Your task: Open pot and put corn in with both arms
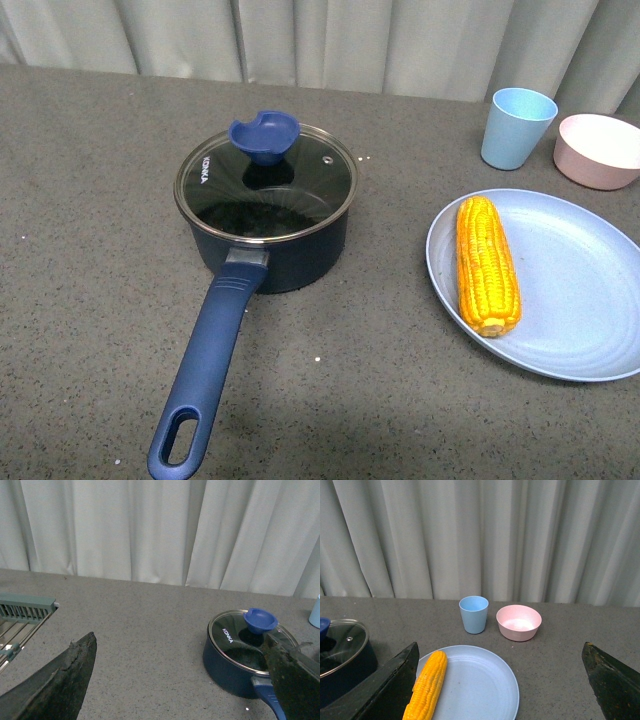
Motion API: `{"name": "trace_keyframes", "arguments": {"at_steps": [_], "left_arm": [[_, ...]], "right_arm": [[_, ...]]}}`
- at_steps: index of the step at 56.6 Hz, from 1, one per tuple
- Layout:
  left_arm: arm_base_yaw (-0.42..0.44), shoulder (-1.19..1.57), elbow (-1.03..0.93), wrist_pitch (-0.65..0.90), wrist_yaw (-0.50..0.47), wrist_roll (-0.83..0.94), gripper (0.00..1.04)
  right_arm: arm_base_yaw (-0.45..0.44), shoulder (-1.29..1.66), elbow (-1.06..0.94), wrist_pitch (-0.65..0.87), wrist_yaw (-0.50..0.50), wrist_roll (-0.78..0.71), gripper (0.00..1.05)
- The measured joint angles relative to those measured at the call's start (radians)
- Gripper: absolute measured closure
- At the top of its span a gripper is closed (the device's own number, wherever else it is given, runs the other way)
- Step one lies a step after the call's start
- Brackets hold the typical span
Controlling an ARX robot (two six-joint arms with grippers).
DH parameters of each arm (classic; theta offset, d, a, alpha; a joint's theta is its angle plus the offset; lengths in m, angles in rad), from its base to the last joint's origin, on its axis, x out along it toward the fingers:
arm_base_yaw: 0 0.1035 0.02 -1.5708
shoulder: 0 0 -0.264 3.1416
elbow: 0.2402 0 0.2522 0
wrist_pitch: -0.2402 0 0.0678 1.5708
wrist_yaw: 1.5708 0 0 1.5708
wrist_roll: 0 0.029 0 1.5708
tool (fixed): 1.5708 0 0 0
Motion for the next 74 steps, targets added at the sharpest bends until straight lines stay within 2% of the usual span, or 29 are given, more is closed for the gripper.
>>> {"name": "trace_keyframes", "arguments": {"at_steps": [74], "left_arm": [[0.0,0.0,0.0,0.0,0.0,0.0,0.07]], "right_arm": [[0.0,0.0,0.0,0.0,0.0,0.0,0.09]]}}
